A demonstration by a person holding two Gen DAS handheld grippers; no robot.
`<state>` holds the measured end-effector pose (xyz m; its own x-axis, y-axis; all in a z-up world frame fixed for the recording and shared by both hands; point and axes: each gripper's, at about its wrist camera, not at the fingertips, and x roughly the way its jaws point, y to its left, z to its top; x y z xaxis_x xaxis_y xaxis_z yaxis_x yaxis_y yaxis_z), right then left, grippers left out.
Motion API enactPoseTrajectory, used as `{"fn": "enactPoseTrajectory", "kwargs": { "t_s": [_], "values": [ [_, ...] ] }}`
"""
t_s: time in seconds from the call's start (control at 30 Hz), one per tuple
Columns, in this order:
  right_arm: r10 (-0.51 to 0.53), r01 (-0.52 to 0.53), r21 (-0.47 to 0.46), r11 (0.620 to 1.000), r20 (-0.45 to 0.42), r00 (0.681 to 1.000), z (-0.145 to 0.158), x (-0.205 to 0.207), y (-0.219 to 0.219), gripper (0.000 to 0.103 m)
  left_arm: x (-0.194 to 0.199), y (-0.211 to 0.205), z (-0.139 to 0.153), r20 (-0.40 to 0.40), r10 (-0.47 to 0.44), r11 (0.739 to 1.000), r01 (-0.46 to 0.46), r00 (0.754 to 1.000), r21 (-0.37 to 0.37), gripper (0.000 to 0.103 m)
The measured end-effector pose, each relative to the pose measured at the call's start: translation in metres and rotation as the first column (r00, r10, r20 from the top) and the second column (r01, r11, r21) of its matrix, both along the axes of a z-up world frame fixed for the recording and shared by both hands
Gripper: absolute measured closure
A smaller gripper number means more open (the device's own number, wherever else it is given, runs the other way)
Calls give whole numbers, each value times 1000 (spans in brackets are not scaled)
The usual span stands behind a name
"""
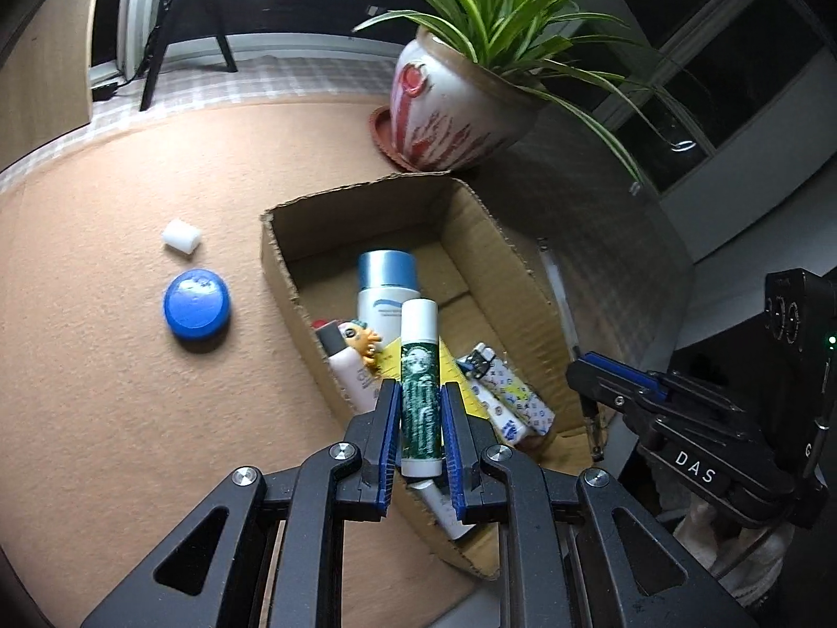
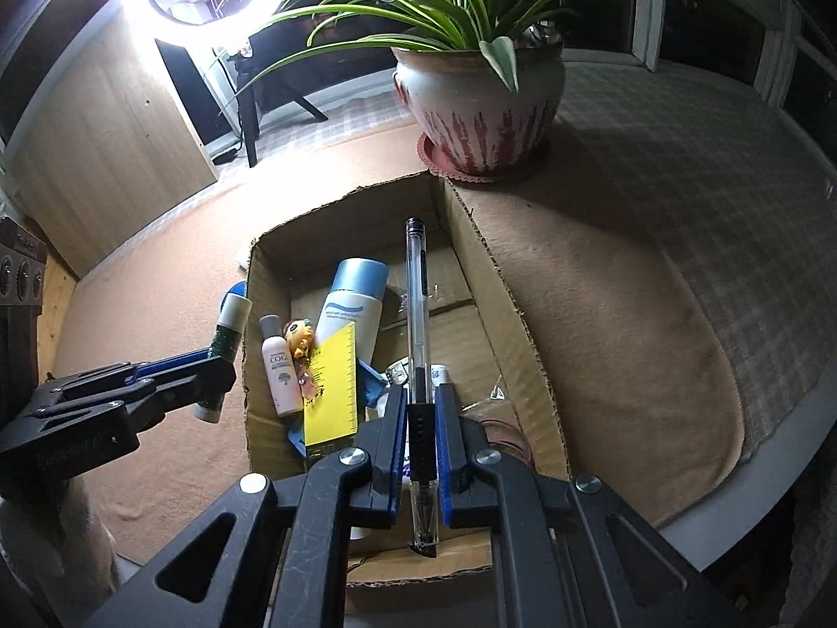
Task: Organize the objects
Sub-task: 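Carry the glue stick and pen into the box and release both, then move the left tool to the blue round lid and grasp it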
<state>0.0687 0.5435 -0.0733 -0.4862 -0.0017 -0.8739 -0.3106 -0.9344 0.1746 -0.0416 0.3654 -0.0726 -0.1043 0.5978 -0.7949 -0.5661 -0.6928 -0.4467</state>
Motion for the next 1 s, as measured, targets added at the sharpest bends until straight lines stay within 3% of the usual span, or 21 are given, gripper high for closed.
{"fn": "enactPoseTrajectory", "kwargs": {
  "t_s": [0.07, 0.1, 0.13, 0.2, 0.23, 0.67, 1.0],
  "values": [
    [0, 0, -6, 1000, -7, 1000, 0, 0, 1, 92, 0, 1, 0, 3, -7, 1000, 7, 1000, -6, 59],
    [-5, 5, -8, 1000, -13, 1000, 1, 1, 2, 83, 0, 0, 1, -1, 2, 1000, -2, 1000, -10, 33],
    [-8, 8, -6, 1000, -15, 1000, 2, 1, 2, 66, 0, -3, 2, -13, 15, 1000, -15, 1000, -11, 28],
    [-16, 16, -2, 1000, -33, 999, 5, 2, 3, 49, -2, -9, 4, -38, 26, 999, -27, 999, -19, 28],
    [-21, 21, 0, 1000, -51, 998, 8, 3, 2, 48, -3, -12, 4, -43, 34, 999, -35, 998, -23, 28],
    [-9, 7, -26, 1000, -62, 998, 12, -4, -9, 48, -49, -75, -26, -12, 193, 975, -193, 981, -111, 28],
    [-32, 27, -64, 998, -82, 996, 14, -2, -13, 48, -84, -77, -56, -28, 242, 951, -243, 970, -189, 29]
  ]
}}
